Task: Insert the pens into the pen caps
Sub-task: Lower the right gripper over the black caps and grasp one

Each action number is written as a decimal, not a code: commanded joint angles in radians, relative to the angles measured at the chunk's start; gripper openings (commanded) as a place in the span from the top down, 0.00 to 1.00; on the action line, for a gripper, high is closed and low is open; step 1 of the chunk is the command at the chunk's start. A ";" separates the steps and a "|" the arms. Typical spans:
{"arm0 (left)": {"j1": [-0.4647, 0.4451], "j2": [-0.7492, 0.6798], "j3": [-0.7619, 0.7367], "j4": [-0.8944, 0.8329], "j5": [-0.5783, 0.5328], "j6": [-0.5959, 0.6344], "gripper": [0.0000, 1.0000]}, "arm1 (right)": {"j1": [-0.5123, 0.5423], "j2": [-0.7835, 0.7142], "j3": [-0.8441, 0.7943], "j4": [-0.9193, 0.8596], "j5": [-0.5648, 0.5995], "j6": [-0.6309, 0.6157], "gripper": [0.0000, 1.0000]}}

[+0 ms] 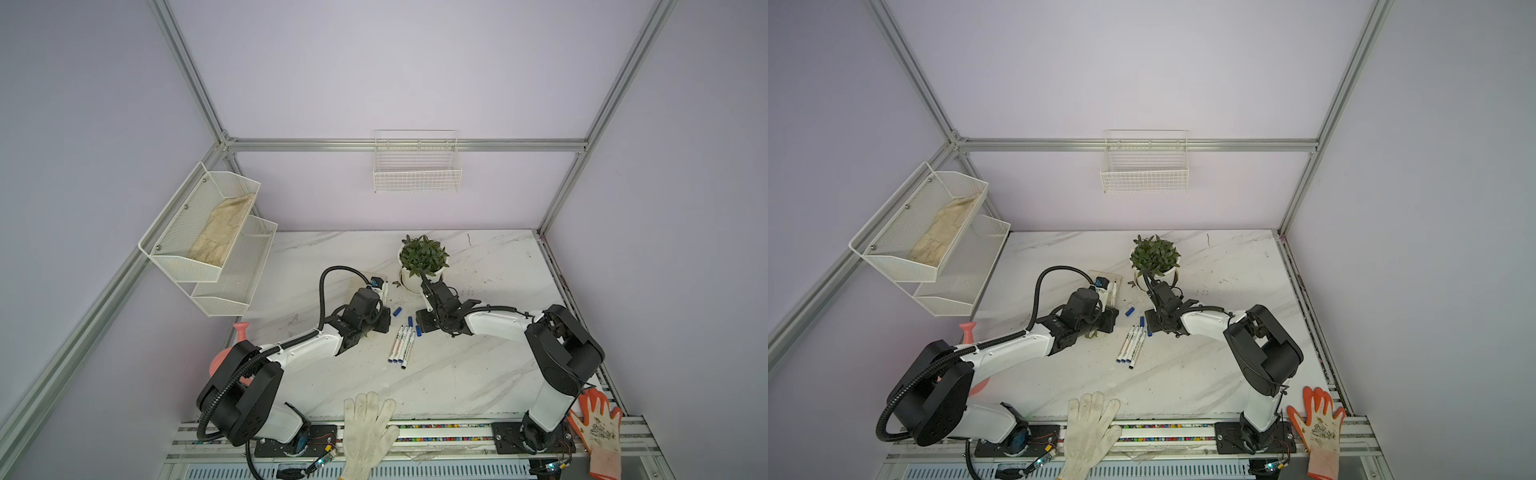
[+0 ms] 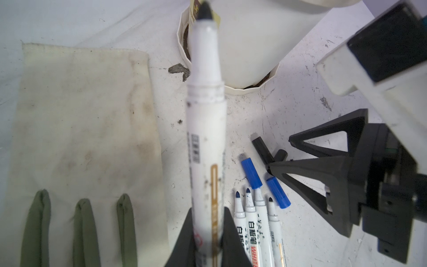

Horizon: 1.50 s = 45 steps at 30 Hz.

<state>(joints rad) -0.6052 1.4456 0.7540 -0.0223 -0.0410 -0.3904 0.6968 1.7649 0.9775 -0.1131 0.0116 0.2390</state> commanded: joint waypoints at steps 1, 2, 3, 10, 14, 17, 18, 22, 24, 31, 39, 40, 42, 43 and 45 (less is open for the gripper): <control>-0.003 -0.006 -0.032 0.030 0.009 0.010 1.00 | 0.007 0.020 -0.014 -0.020 0.032 0.012 0.42; -0.002 -0.007 -0.030 0.031 0.009 0.010 1.00 | 0.007 0.024 -0.016 -0.022 0.044 0.014 0.42; -0.002 -0.004 -0.030 0.031 0.010 0.010 1.00 | 0.007 0.026 -0.016 -0.024 0.054 0.017 0.42; -0.003 0.004 -0.023 0.031 0.015 0.011 1.00 | 0.007 0.022 -0.043 -0.030 0.078 0.043 0.42; -0.003 0.012 -0.018 0.031 0.025 0.013 1.00 | 0.008 -0.013 -0.068 -0.041 0.096 0.062 0.42; -0.003 0.019 -0.013 0.033 0.027 0.016 1.00 | 0.003 -0.048 -0.087 -0.047 0.102 0.070 0.41; -0.002 0.021 -0.012 0.033 0.029 0.018 1.00 | 0.000 -0.060 -0.093 -0.051 0.102 0.076 0.41; -0.003 0.027 -0.012 0.039 0.035 0.018 1.00 | -0.015 -0.098 -0.110 -0.059 0.075 0.091 0.39; -0.004 0.027 -0.013 0.041 0.036 0.016 1.00 | -0.033 -0.112 -0.113 -0.060 0.046 0.098 0.39; -0.003 0.019 -0.018 0.045 0.038 0.015 1.00 | -0.111 -0.139 -0.095 -0.035 -0.120 0.101 0.39; -0.003 0.018 -0.024 0.055 0.033 0.009 1.00 | -0.116 -0.081 -0.036 -0.159 -0.127 0.140 0.41; -0.003 0.019 -0.025 0.058 0.032 0.008 1.00 | -0.114 -0.071 -0.024 -0.172 -0.131 0.138 0.41; -0.002 0.019 -0.027 0.060 0.034 0.008 1.00 | -0.114 -0.054 -0.006 -0.185 -0.131 0.135 0.42; -0.002 0.019 -0.027 0.062 0.033 0.008 1.00 | -0.114 -0.042 0.004 -0.191 -0.130 0.135 0.42; -0.003 0.016 -0.029 0.064 0.032 0.008 1.00 | -0.113 -0.019 0.026 -0.208 -0.118 0.137 0.43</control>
<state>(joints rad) -0.6052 1.4734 0.7540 -0.0032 -0.0139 -0.3832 0.5785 1.7164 0.9703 -0.2485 -0.1135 0.3630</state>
